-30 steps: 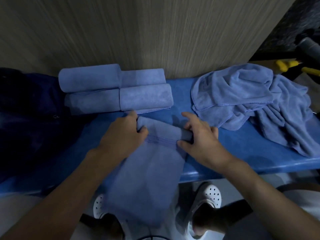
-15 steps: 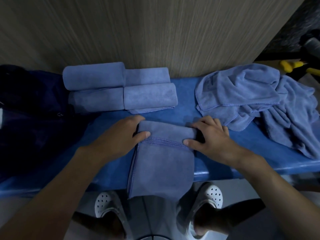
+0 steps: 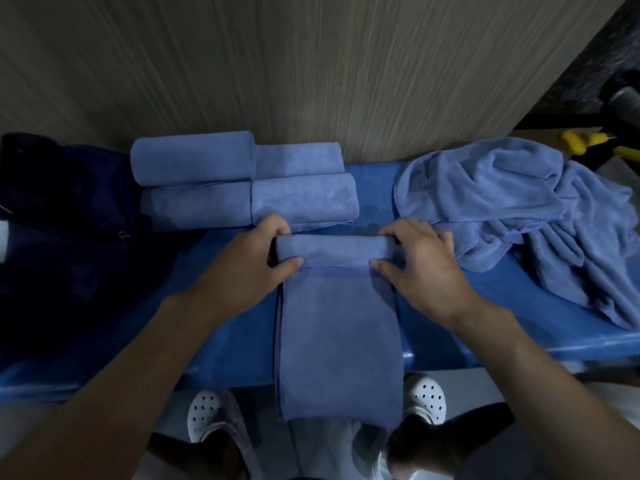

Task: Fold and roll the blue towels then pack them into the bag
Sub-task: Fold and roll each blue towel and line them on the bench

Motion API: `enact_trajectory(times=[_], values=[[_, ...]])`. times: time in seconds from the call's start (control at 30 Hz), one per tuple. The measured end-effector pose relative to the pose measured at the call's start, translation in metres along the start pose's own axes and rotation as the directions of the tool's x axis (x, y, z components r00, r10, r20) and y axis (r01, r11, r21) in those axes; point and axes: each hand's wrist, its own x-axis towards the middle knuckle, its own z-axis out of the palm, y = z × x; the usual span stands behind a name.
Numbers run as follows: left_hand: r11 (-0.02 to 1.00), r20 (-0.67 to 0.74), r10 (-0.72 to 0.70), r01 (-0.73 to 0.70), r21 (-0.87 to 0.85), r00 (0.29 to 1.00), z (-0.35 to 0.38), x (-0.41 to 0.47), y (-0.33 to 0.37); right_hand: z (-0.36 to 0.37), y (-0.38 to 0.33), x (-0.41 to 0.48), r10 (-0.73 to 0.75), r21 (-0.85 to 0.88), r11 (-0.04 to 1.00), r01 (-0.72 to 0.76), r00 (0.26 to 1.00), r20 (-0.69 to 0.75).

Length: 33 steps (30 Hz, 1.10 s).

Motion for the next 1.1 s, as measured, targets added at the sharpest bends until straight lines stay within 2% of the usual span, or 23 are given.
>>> enact_trajectory(times=[0.17,0.27,0.37,0.5,0.57,0.73,0.83,0.97,1.1], values=[[0.987,0.021,0.144,-0.145,0.063,0.989,0.003,-0.001,-0.004,0.0,-0.001,-0.003,-0.079,-0.016,0.997,0.079,0.997,-0.008],[0.989,0.057,0.134,-0.138,0.057,0.989,0.0,-0.007,-0.003,-0.003,-0.002,-0.007,-0.138,-0.03,0.99,0.137,0.99,-0.006],[0.979,0.109,0.188,-0.196,0.06,0.976,-0.001,-0.014,0.002,-0.006,-0.004,-0.015,-0.165,-0.024,0.986,0.166,0.986,0.017],[0.99,0.111,0.139,-0.138,-0.009,0.984,-0.003,-0.023,0.015,-0.01,-0.003,-0.025,-0.164,0.058,0.986,0.159,0.982,0.093],[0.987,0.1,0.157,-0.153,-0.05,0.982,-0.001,-0.026,0.02,-0.013,-0.003,-0.03,-0.162,0.112,0.982,0.149,0.98,0.118],[0.983,0.143,0.163,-0.148,-0.108,0.976,0.004,-0.035,0.025,-0.007,-0.004,-0.041,-0.144,0.208,0.97,0.122,0.985,0.093],[0.994,0.168,0.1,-0.092,-0.054,0.981,0.005,-0.037,0.022,-0.009,-0.005,-0.04,-0.09,0.238,0.969,0.06,0.989,0.118],[0.976,0.247,-0.007,-0.048,0.215,0.969,0.001,-0.034,0.014,-0.013,-0.001,-0.039,-0.046,0.127,0.992,0.008,0.955,0.294],[0.978,0.284,-0.036,-0.025,0.207,0.958,-0.004,-0.03,0.013,-0.013,0.001,-0.035,-0.026,0.139,0.99,-0.026,0.934,0.356]])
